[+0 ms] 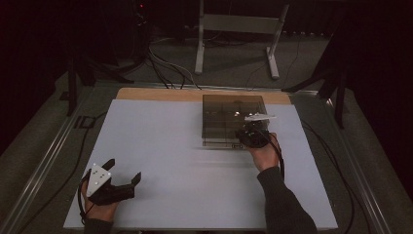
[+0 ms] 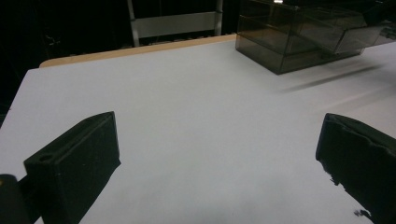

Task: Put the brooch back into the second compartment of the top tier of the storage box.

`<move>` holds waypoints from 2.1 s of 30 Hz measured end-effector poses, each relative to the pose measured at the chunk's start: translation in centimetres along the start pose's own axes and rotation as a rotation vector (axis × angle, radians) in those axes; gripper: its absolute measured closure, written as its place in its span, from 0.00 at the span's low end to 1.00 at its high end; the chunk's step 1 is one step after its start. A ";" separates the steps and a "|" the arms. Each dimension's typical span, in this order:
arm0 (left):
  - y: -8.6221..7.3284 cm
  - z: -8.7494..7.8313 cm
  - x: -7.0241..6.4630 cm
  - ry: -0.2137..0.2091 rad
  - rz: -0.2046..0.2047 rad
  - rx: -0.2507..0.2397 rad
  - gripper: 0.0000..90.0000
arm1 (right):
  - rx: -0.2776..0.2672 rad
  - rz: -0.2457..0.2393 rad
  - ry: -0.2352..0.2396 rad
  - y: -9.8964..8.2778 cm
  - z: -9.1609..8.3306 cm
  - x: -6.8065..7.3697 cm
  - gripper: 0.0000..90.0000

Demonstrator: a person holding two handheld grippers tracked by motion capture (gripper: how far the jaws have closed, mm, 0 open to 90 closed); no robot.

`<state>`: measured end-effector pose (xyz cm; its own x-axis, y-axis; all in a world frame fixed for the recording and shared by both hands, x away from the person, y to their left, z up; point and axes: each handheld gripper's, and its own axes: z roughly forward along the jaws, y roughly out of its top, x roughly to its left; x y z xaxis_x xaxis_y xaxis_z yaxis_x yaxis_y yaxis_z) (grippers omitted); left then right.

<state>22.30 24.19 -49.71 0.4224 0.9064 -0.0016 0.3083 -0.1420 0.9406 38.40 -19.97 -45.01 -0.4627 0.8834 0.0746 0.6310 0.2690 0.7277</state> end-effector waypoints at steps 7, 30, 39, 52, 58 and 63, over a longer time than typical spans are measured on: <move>0.0 0.0 0.0 0.001 -0.002 -0.002 0.00 | -0.006 0.005 -0.007 0.0 0.1 0.1 0.72; 0.0 -0.1 0.0 0.001 -0.002 0.000 0.00 | -0.140 -0.050 -0.073 -1.9 -4.4 -0.1 0.10; 0.0 -0.2 0.1 0.001 -0.007 0.002 0.00 | -0.175 -0.079 -0.109 -5.7 -6.7 -0.8 0.00; 0.1 -0.4 0.1 -0.011 -0.008 0.002 0.00 | -0.271 -0.058 -0.108 -10.6 -8.9 -1.9 0.00; 0.2 -0.8 0.2 -0.011 -0.010 -0.010 0.00 | -0.335 -0.058 -0.107 -12.2 -9.8 -2.2 0.00; 0.2 -0.8 0.2 -0.016 -0.013 -0.013 0.00 | -0.353 -0.050 -0.101 -13.1 -10.2 -2.4 0.00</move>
<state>21.77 24.70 -49.23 0.4319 0.9017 -0.0189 0.3029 -0.1252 0.9448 24.89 -29.52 -47.72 -0.4130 0.9105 -0.0221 0.3467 0.1796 0.9206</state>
